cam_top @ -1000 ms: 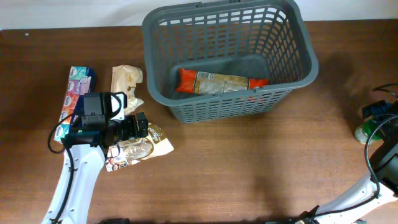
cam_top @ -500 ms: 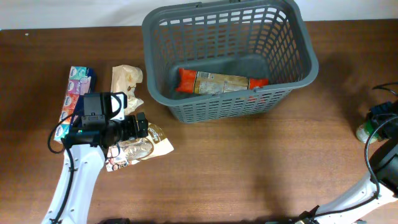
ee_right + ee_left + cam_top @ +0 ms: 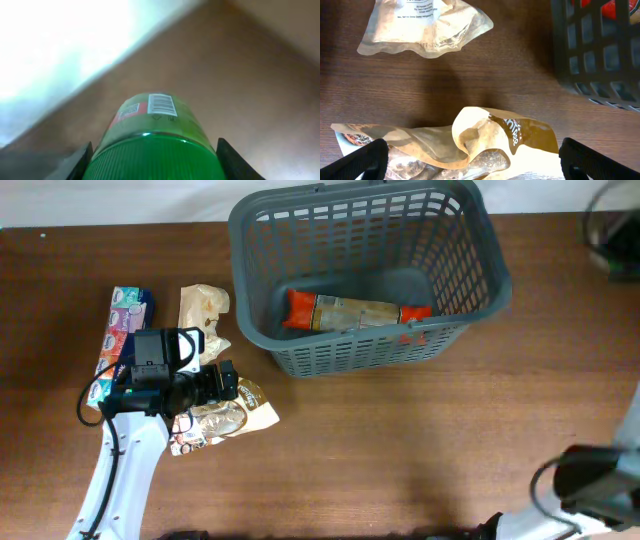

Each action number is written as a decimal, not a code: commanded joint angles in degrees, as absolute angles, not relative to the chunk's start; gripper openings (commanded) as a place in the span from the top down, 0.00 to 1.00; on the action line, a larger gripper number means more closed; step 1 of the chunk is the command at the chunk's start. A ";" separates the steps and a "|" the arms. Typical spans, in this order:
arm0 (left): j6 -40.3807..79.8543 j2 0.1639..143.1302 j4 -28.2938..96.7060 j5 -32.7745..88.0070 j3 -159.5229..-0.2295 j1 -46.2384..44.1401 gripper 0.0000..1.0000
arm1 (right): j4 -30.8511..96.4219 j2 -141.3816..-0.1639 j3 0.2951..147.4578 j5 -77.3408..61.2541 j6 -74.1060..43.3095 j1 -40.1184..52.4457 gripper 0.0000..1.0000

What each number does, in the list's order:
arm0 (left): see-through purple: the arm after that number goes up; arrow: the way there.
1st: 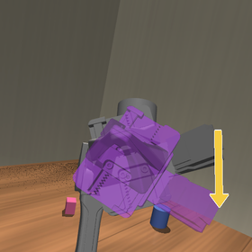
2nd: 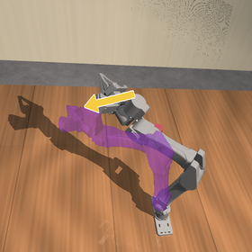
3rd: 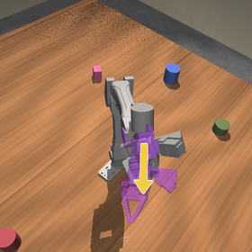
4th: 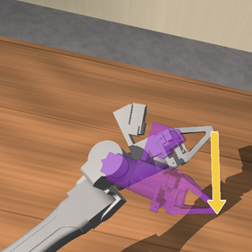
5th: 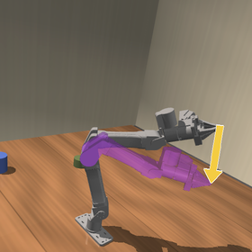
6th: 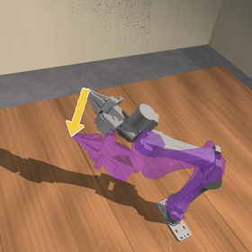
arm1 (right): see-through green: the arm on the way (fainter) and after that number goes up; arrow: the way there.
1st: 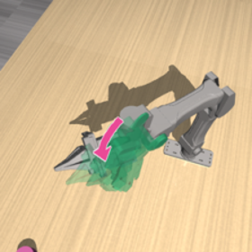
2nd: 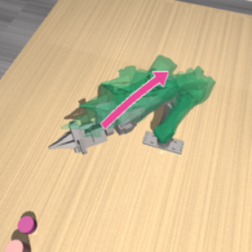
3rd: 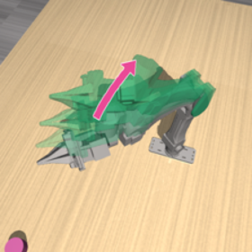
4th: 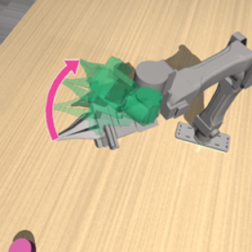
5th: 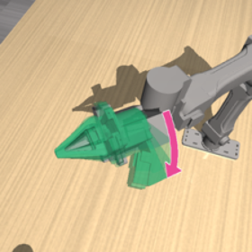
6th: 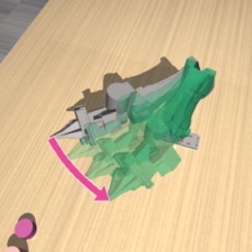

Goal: Pack container
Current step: 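Carry the green-lidded jar into the basket and open the right gripper, then withdraw the right gripper out of the basket to the right, then lower the left gripper onto the tan Pantree snack pouch and grasp it, then lift the tan pouch and lower it into the grey basket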

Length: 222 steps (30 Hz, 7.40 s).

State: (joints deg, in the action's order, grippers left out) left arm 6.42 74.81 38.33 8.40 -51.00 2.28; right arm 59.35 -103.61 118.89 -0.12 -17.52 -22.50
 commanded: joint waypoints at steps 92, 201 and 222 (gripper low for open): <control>5.48 75.16 35.75 7.70 -51.48 2.42 0.01 | 88.23 -112.90 155.79 23.81 -23.51 -3.25 0.01; -24.21 92.25 24.84 24.51 -100.51 -20.29 0.98 | 90.67 -113.73 155.79 20.78 -24.95 -16.16 0.01; -23.90 115.90 25.98 24.47 -100.51 -25.61 0.98 | 90.67 -113.73 155.79 20.78 -24.95 -16.16 0.01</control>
